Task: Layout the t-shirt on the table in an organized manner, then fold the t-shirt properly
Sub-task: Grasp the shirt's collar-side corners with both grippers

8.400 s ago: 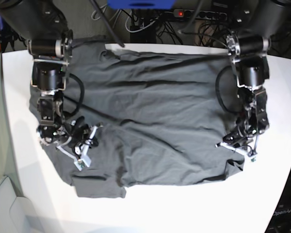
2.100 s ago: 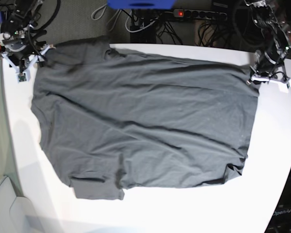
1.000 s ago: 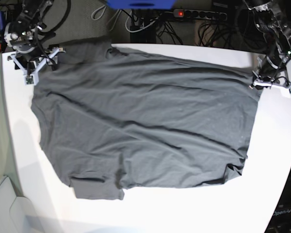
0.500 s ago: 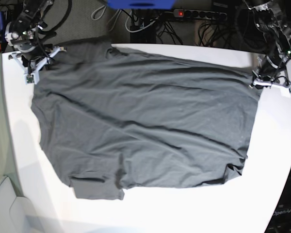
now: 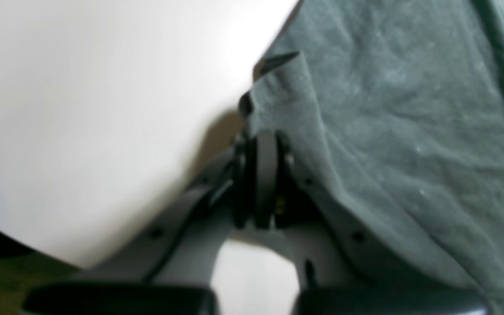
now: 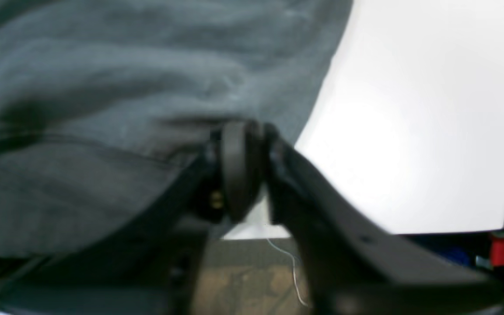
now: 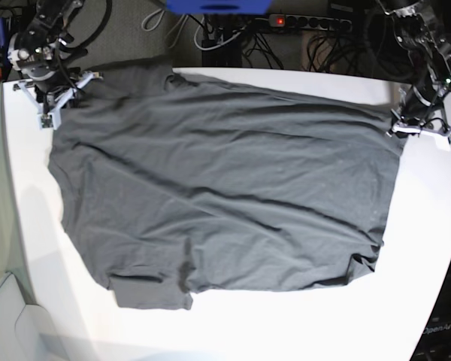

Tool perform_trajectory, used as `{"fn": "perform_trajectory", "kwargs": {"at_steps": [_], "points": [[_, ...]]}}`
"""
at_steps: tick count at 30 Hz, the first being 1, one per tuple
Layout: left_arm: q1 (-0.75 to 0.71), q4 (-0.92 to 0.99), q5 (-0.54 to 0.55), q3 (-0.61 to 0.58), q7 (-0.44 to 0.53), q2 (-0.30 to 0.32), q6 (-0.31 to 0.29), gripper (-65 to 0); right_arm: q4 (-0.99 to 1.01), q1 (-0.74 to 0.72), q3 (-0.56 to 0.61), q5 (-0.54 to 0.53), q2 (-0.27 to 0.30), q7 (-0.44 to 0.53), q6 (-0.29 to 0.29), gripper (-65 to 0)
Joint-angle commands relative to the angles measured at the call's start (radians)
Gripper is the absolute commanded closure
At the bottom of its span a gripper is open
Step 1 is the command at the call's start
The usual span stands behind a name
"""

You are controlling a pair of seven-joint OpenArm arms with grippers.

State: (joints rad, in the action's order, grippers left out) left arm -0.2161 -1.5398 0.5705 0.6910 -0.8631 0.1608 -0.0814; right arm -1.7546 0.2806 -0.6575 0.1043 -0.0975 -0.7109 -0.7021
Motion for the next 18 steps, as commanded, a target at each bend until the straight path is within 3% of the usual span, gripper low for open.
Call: {"fn": "perform_trajectory", "kwargs": {"at_steps": [1, 4, 8, 15, 18], "points": [[0.004, -0.015, 0.01, 0.006, 0.014, 0.015, -0.004, -0.1, -0.02, -0.001, -0.003, -0.007, 0.006, 0.018, 0.004, -18.1], [0.004, -0.017, 0.01, 0.006, 0.014, 0.015, -0.004, -0.1, -0.02, 0.004, -0.005, -0.012, 0.002, 0.018, 0.004, -27.9], [0.004, -0.02, 0.01, 0.006, 0.014, 0.015, -0.004, -0.1, -0.02, 0.007, -0.005, -0.013, -0.001, 0.018, 0.004, -35.7], [0.004, -0.02, 0.01, 0.006, 0.014, 0.015, -0.004, -0.1, -0.021, 0.007, -0.005, -0.013, -0.001, 0.017, 0.004, -37.1], [0.004, -0.02, 0.01, 0.005, 0.014, 0.015, -0.004, -0.1, -0.017, -0.002, -0.006, -0.013, -0.001, -0.036, 0.004, -37.1]]}}
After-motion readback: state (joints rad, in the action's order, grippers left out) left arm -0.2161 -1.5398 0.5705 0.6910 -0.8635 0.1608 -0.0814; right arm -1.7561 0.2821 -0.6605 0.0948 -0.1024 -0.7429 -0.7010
